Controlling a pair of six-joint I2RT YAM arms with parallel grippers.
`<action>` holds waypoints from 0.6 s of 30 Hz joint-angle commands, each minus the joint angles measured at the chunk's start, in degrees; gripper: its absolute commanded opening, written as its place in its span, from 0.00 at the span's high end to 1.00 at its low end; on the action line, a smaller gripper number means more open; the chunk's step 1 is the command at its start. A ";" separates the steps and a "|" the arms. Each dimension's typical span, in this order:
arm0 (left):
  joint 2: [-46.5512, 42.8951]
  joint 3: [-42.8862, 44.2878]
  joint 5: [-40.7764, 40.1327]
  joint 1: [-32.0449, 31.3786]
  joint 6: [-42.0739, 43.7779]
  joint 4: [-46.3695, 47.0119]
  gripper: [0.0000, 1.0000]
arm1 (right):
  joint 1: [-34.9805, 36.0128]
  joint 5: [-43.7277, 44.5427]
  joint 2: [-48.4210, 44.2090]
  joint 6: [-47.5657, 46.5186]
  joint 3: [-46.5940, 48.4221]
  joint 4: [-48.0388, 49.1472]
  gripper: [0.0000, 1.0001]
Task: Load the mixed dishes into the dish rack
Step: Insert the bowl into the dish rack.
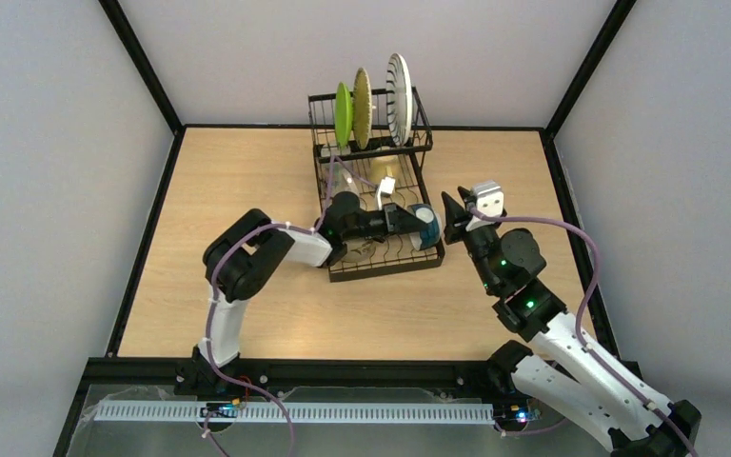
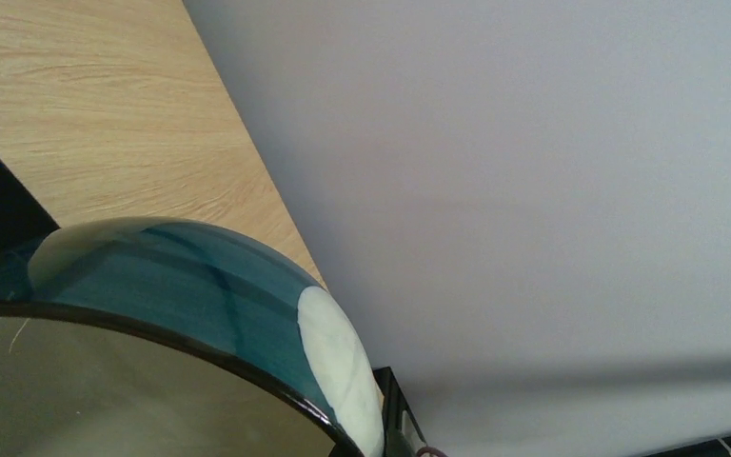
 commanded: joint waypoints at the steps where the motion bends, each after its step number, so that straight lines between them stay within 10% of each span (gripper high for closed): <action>1: 2.34 -0.01 -0.56 0.69 -4.14 14.50 0.98 | -0.06 0.58 1.27 -0.27 -1.52 2.90 0.36; 18: 4.29 -3.32 -1.91 2.74 -5.67 19.09 0.98 | -0.11 -0.20 8.53 -2.09 -1.77 8.20 0.34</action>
